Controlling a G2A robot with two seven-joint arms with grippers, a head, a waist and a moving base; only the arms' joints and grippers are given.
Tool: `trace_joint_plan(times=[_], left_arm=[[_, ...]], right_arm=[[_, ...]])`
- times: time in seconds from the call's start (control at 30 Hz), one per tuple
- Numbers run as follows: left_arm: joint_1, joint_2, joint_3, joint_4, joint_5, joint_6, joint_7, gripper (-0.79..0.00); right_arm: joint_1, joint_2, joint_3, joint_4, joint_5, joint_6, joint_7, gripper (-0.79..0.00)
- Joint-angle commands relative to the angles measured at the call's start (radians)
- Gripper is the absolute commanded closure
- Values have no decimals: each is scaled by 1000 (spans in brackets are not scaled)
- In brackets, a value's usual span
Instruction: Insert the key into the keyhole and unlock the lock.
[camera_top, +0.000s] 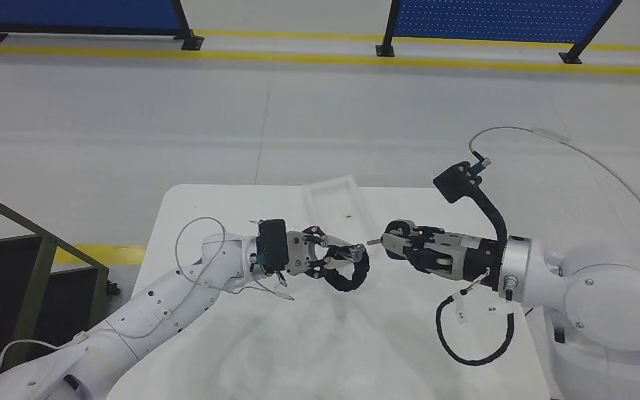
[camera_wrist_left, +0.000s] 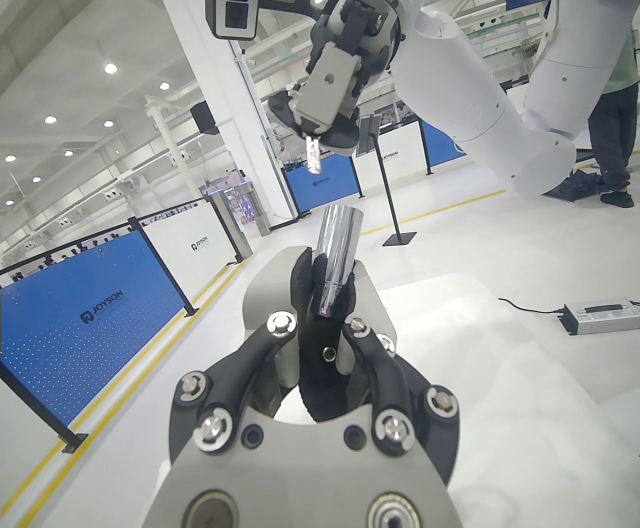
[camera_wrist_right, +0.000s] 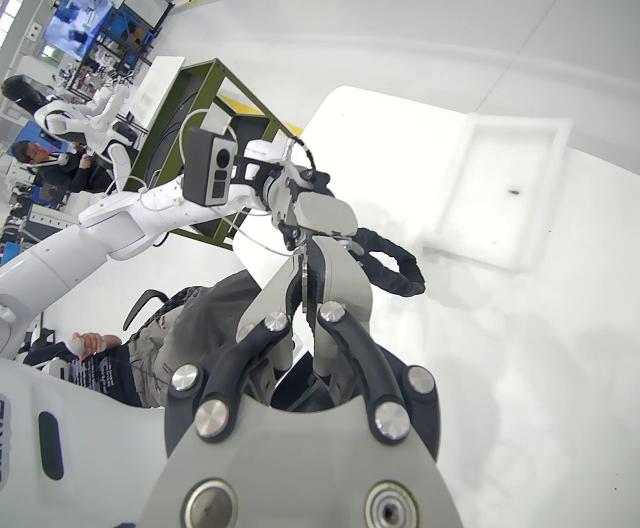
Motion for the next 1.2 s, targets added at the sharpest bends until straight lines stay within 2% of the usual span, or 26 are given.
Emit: trace_joint_plan(times=[0.0, 0.2, 0.43, 0.6, 1.17], left_arm=[[14, -6, -13, 1, -3, 11, 0, 0], [44, -25, -40, 19, -6, 3, 30, 0], [64, -48, -73, 57, -21, -21, 29, 0], [74, -61, -92, 69, -3, -38, 24, 0], [110, -89, -161, 83, 56, -66, 12, 0]], right_arm=[[19, 4, -12, 0, -8, 19, 1, 0], [44, 12, -31, 0, 8, 75, -2, 0], [68, 26, -90, 0, -25, 91, 40, 0], [81, 34, -134, 0, -35, 106, 26, 0], [93, 68, -170, 0, -81, 142, -11, 0]])
